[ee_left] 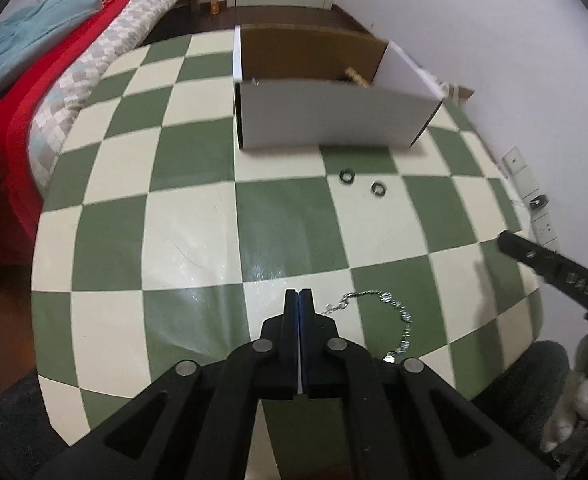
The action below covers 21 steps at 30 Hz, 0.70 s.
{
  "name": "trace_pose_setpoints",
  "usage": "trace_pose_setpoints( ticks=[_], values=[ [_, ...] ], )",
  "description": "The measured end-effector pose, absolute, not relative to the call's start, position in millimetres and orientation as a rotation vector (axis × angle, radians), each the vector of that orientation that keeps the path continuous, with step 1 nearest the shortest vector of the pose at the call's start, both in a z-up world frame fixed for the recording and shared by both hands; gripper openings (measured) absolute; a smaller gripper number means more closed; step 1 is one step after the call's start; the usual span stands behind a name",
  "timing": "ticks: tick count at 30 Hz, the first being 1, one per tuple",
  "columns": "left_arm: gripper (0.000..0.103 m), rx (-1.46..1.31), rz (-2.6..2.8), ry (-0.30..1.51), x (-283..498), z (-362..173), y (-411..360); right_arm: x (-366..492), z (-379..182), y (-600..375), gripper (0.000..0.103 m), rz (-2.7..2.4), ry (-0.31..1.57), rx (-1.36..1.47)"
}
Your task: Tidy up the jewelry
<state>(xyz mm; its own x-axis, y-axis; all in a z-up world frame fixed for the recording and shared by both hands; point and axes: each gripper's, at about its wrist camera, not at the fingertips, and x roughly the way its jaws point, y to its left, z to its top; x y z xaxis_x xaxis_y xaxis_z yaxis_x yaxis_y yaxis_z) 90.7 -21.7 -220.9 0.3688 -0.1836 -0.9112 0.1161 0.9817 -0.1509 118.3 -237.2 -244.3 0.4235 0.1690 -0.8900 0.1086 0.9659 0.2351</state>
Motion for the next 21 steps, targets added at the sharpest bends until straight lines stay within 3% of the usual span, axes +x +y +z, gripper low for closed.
trace_pose_setpoints(
  ticks=[4, 5, 7, 8, 9, 16, 17, 19, 21],
  values=[
    [0.0, -0.095, -0.278, 1.163, 86, -211, -23, 119, -242, -237, 0.009, 0.047, 1.134, 0.286],
    [0.006, -0.085, -0.307, 1.159, 81, -212, -28, 119, -242, -237, 0.009, 0.049, 1.135, 0.287],
    [0.024, -0.021, -0.353, 1.181, 74, -217, -44, 118, -242, -237, 0.009, 0.05, 1.138, 0.292],
    [0.047, 0.042, -0.366, 1.191, 69, -223, -54, 118, -242, -238, 0.009, 0.049, 1.138, 0.294],
    [0.058, 0.096, -0.37, 1.192, 65, -228, -62, 118, -242, -239, 0.009, 0.048, 1.139, 0.298],
    [0.055, 0.298, -0.423, 1.193, 46, -255, -98, 114, -242, -248, 0.009, 0.024, 1.145, 0.312],
    [0.044, 0.293, -0.44, 1.172, 44, -255, -99, 114, -243, -250, 0.009, 0.02, 1.146, 0.314],
    [0.003, 0.299, -0.451, 1.155, 43, -251, -102, 114, -244, -253, 0.009, 0.015, 1.151, 0.322],
    [0.003, 0.298, -0.445, 1.172, 48, -248, -102, 113, -245, -254, 0.009, 0.01, 1.152, 0.324]
  ],
)
